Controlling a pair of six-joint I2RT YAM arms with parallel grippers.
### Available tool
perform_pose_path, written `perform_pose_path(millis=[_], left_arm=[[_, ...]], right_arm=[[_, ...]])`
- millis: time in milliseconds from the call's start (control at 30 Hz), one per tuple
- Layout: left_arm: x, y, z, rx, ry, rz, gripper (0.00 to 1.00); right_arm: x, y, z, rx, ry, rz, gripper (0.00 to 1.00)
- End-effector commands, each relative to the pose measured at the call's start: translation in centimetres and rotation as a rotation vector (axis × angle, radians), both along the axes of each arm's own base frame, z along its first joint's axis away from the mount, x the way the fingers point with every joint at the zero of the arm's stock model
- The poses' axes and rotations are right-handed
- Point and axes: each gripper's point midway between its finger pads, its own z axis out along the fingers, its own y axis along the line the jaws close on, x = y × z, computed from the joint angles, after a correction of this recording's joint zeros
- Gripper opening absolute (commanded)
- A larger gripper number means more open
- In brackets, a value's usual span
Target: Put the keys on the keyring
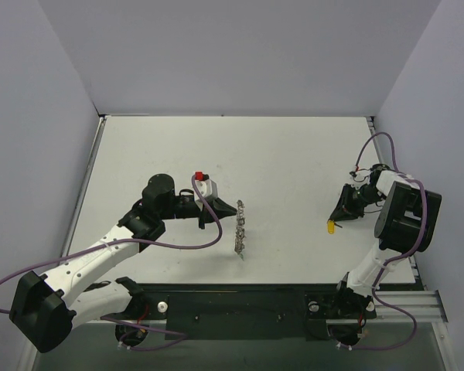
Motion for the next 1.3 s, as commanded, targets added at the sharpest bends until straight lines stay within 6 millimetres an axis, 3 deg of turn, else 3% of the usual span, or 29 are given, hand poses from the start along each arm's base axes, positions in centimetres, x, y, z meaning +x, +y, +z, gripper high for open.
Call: perform_pose_path(millis=[0, 1267], left_arm=[[0.16, -0.01, 4.13, -0.072, -0.111, -0.007, 0.00], [0.13, 0.02, 4.16, -0.071, -0.112, -0.007, 0.00]], right_arm=[[-0.04, 0.46, 0.85, 0.032, 0.005, 0.014, 0.15], [-0.19, 0.46, 0.72, 0.029, 0.015, 0.025, 0.09]])
